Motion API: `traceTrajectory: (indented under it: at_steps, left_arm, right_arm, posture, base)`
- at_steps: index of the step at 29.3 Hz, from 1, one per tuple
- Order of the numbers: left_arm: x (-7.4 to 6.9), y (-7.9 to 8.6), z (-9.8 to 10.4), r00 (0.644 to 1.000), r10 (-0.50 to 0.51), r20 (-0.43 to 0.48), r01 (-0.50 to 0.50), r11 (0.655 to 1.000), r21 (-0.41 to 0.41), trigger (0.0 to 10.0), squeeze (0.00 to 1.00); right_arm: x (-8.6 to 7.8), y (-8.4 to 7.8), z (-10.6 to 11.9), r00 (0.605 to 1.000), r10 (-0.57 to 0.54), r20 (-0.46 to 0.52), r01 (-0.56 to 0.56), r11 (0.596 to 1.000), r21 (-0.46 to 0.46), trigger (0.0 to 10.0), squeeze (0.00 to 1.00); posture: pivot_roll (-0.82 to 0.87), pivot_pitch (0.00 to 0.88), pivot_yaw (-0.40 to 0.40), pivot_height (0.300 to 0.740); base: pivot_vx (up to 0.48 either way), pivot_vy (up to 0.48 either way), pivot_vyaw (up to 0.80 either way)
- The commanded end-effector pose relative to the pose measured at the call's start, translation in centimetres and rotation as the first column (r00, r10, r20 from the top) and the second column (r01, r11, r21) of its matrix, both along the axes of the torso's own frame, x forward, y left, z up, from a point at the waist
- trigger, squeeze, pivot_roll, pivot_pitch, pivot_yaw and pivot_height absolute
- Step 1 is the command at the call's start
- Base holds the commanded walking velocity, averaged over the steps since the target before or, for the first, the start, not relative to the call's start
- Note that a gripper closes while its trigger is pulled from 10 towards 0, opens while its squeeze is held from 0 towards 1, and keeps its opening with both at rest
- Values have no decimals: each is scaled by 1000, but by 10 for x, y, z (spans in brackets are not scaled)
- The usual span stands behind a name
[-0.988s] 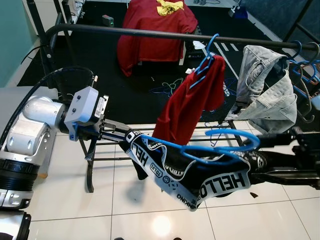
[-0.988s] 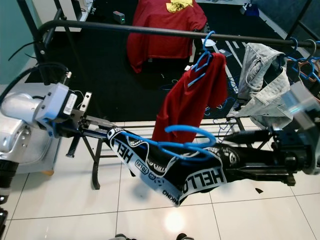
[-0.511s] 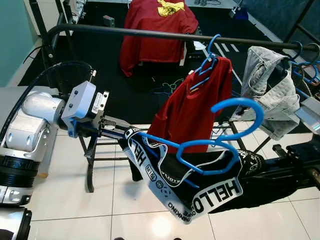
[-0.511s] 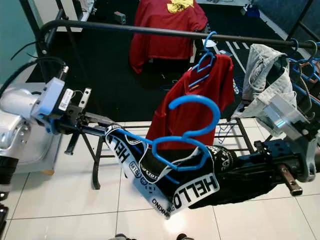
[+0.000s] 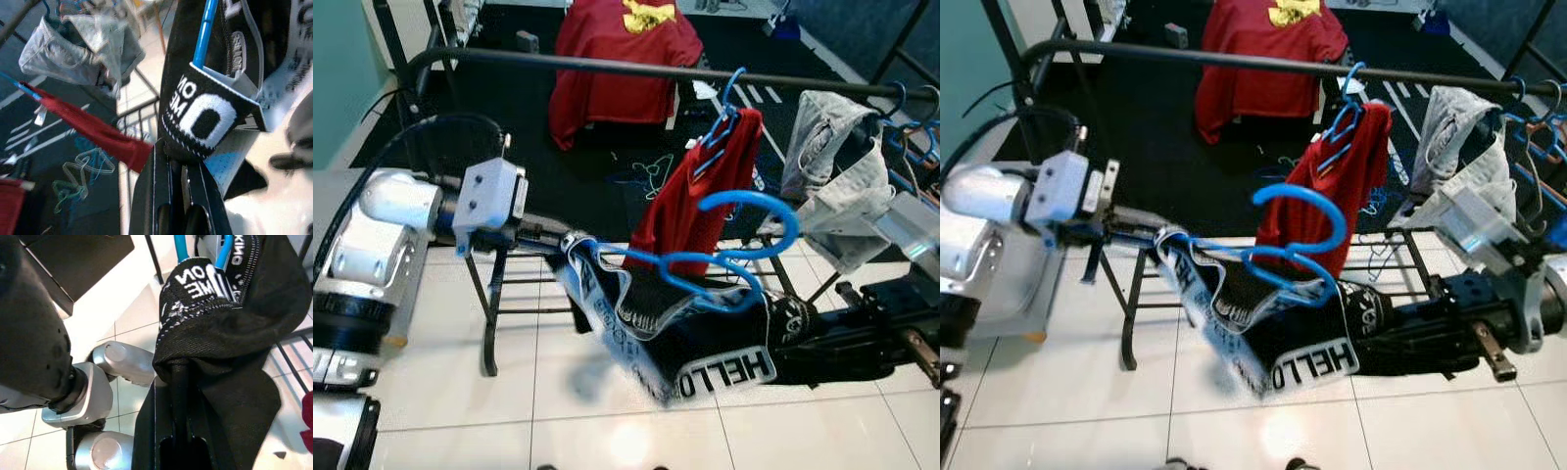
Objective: Hang hanger
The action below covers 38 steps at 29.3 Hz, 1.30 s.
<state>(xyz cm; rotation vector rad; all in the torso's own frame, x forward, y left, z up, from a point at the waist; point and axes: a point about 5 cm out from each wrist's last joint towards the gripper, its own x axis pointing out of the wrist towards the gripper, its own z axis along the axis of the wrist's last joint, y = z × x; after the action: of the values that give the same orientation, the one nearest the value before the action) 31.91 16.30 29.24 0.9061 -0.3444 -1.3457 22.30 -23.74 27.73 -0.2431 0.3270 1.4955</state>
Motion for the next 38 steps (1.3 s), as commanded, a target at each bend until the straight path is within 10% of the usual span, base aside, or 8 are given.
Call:
traceTrajectory:
  at_steps: [1, 7, 8, 9, 10, 25, 38]
  left_arm:
    - [-2, -20, -6, 997, -71, 22, 70, 997, 29, 10000, 0]
    - [4, -19, -3, 998, -16, 52, 14, 999, 41, 10000, 12]
    - [4, -19, -2, 999, -20, 33, 20, 999, 28, 10000, 659]
    - [3, -18, -2, 1000, -24, 20, 23, 1000, 19, 10000, 659]
    - [4, -18, -1, 1000, -25, 15, 25, 1000, 5, 10000, 1000]
    - [-6, 1, 9, 975, -146, -169, 126, 984, -125, 10000, 1000]
    - [-15, 35, -25, 942, -47, -332, 43, 999, -18, 10000, 1000]
  right_arm:
    - [0, 7, 2, 999, 40, 28, -41, 999, 8, 0, 0]
    - [4, 1, 0, 999, -9, 47, 10, 1000, -20, 0, 0]
    - [4, 1, 0, 999, -17, 51, 18, 1000, -23, 0, 0]
    - [4, 0, -1, 998, -22, 54, 23, 999, -24, 0, 0]
    - [5, 0, -1, 998, -27, 57, 29, 999, -24, 0, 0]
    - [7, -4, -9, 993, -96, 70, 97, 995, -14, 0, 0]
    - [10, -10, -33, 964, -261, 59, 262, 965, -21, 0, 0]
  posture:
    - [32, 185, -59, 740]
    - [31, 183, -60, 740]
    - [30, 183, -60, 740]
    - [30, 183, -60, 740]
    - [30, 183, -60, 740]
    - [28, 192, -60, 740]
    - [22, 196, -64, 740]
  base:
    - [0, 0, 0]
    - [0, 0, 0]
    - [0, 0, 0]
    - [0, 0, 0]
    - [0, 0, 0]
    - [0, 0, 0]
    - [0, 0, 0]
